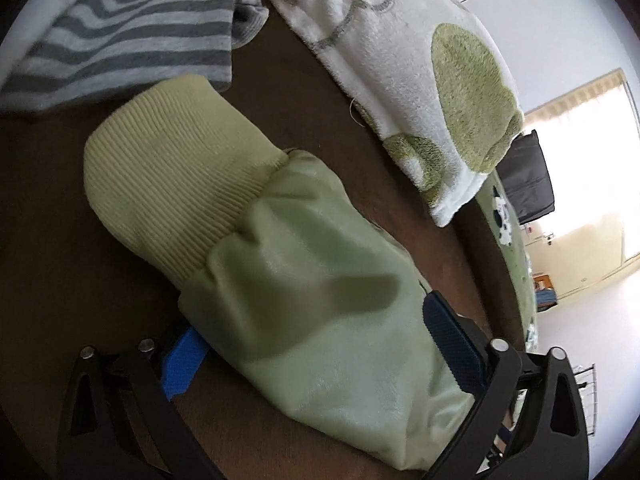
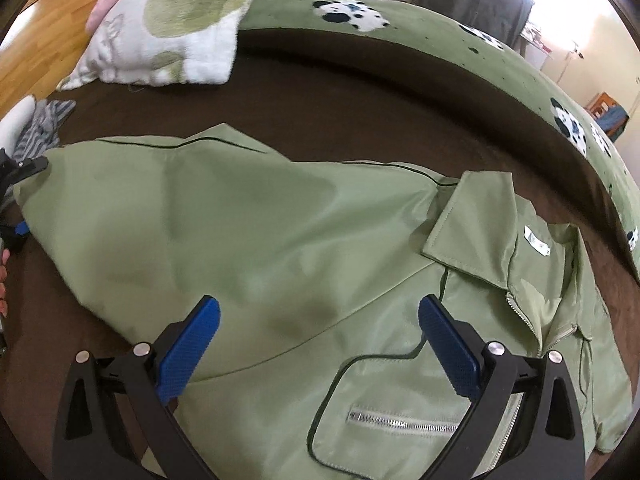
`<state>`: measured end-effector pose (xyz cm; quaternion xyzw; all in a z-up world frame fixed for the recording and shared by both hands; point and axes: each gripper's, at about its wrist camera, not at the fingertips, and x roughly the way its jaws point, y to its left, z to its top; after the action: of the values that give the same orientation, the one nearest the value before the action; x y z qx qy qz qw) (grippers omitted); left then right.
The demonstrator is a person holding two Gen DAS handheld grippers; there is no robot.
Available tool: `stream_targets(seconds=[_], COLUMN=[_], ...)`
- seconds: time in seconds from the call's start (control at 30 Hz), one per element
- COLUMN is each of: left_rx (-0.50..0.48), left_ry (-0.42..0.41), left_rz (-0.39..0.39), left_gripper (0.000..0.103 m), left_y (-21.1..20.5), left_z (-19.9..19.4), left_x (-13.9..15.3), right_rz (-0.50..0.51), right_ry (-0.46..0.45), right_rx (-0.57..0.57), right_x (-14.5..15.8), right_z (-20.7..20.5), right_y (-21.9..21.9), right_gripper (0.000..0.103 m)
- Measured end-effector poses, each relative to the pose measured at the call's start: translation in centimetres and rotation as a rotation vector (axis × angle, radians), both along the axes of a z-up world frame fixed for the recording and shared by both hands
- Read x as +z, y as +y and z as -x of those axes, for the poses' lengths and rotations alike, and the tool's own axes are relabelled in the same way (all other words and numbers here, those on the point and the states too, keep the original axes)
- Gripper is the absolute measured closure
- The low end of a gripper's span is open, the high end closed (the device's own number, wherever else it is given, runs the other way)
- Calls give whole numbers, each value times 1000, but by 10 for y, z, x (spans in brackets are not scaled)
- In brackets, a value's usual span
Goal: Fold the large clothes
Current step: 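Grasp the ribbed cuff of a jacket sleeve with the left tool and lift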
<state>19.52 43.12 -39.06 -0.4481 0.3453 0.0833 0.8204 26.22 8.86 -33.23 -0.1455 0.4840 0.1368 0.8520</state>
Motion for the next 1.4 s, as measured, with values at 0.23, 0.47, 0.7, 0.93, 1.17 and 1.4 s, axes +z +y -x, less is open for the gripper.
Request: stream_targets(seconds=[0.23, 0.47, 0.7, 0.93, 1.17, 1.4], left_rx=[5, -15, -64, -171, -339, -533], left_ry=[60, -27, -139, -273, -379, -504], left_rz=[-32, -60, -158, -305, -431, -482], left_gripper=[75, 92, 94, 94, 95, 95], left_y=[10, 0, -24, -80, -159, -275], left_z=[6, 10, 17, 9, 2, 8], left_x=[-6, 22, 79, 159, 227, 290], right_rz=[-16, -21, -21, -43, -64, -22], right_ry=[15, 100, 81, 98, 38, -36], right_rx=[-6, -26, -43, -51, -100, -182], right_x=[-6, -30, -49, -41, -1, 58], right_z=[-3, -18, -16, -16, -7, 17], right_y=[4, 6, 7, 5, -28, -120], right_gripper=[6, 45, 45, 20, 17, 12])
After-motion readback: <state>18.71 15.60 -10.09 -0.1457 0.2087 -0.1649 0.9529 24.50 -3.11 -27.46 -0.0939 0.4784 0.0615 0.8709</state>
